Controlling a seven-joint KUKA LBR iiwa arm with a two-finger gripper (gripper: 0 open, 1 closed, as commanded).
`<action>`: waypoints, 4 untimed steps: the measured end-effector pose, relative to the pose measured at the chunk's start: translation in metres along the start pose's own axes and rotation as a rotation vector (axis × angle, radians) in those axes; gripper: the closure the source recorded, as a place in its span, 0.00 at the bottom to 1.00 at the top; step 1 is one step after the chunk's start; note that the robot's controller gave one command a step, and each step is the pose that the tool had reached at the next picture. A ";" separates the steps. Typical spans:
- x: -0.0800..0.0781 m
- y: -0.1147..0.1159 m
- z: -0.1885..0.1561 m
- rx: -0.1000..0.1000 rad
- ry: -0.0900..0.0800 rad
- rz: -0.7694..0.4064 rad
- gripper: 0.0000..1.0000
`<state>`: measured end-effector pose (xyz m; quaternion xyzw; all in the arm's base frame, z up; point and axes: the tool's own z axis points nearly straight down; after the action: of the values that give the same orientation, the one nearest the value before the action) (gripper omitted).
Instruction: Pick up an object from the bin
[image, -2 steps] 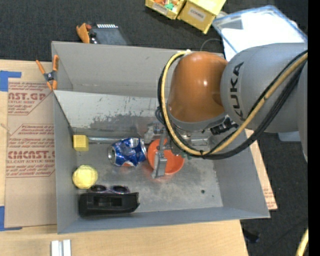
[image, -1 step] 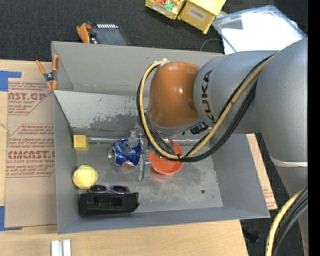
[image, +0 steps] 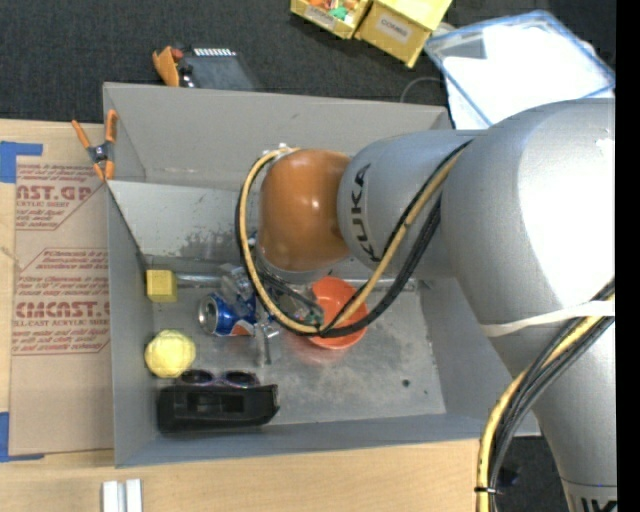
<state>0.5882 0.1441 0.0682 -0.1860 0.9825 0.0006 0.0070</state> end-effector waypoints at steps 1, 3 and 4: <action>-0.005 -0.006 -0.004 -0.001 -0.002 -0.014 0.00; -0.008 -0.003 -0.006 -0.003 -0.013 -0.012 1.00; -0.007 -0.003 -0.006 -0.004 -0.012 -0.011 1.00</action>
Offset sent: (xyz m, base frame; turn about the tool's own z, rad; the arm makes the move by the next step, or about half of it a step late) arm 0.0020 0.0005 0.0027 -0.0031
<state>0.5962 0.1437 0.0745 -0.1916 0.9814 0.0035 0.0125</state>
